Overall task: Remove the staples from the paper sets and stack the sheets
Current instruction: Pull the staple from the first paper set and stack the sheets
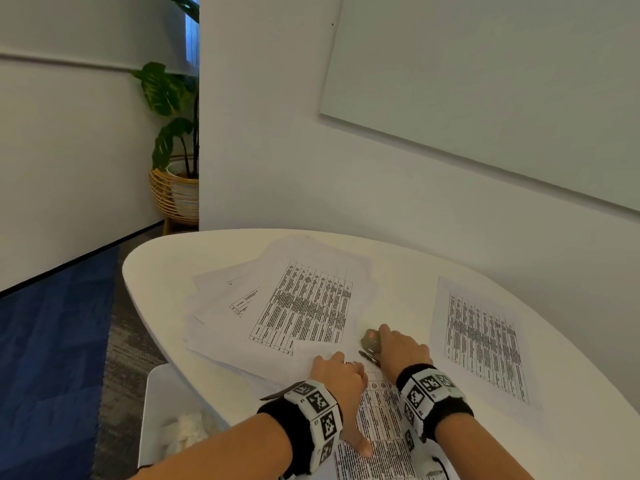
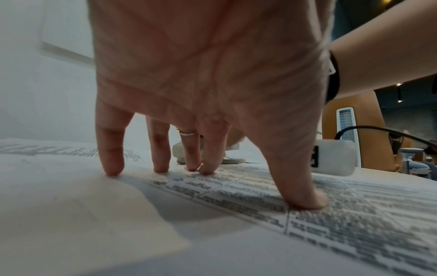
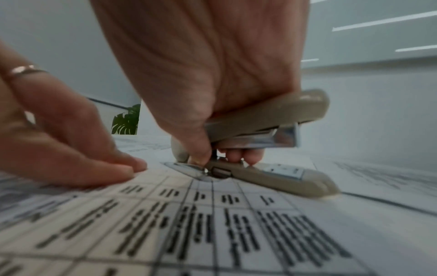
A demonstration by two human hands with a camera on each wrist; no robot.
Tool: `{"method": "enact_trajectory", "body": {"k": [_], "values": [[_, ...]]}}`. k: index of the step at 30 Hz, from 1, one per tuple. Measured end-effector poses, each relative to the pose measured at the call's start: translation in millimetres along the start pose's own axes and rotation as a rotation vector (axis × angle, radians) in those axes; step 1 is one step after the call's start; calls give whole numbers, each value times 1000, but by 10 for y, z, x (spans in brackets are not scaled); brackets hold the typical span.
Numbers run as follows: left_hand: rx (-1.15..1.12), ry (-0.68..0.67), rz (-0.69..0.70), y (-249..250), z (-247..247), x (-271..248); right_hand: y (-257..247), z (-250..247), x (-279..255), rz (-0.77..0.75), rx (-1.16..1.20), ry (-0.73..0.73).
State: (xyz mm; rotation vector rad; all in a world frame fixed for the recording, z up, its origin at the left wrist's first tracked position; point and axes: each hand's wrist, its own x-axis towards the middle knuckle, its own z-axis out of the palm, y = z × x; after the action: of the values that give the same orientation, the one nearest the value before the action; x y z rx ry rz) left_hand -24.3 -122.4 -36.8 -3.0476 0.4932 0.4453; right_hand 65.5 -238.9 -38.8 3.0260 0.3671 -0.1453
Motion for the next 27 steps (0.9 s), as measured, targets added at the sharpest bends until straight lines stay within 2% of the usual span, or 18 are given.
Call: {"method": "enact_trajectory", "body": {"k": [3,9,17,22,27], "values": [[1,12,3,-2,-5,-17,5,17,24,13,34,10],[-34,28,4,-12,34,2,-68,41,8,176,206,-3],[-22,18,9,-9,17,-33,-154,-61,154,301,378,-34],[-76,51,25,-42,46,-31,-64,-83,124,214,373,-90],[-182,16,64,-155,35,-58,154,-155,-233,94,568,-91]]}}
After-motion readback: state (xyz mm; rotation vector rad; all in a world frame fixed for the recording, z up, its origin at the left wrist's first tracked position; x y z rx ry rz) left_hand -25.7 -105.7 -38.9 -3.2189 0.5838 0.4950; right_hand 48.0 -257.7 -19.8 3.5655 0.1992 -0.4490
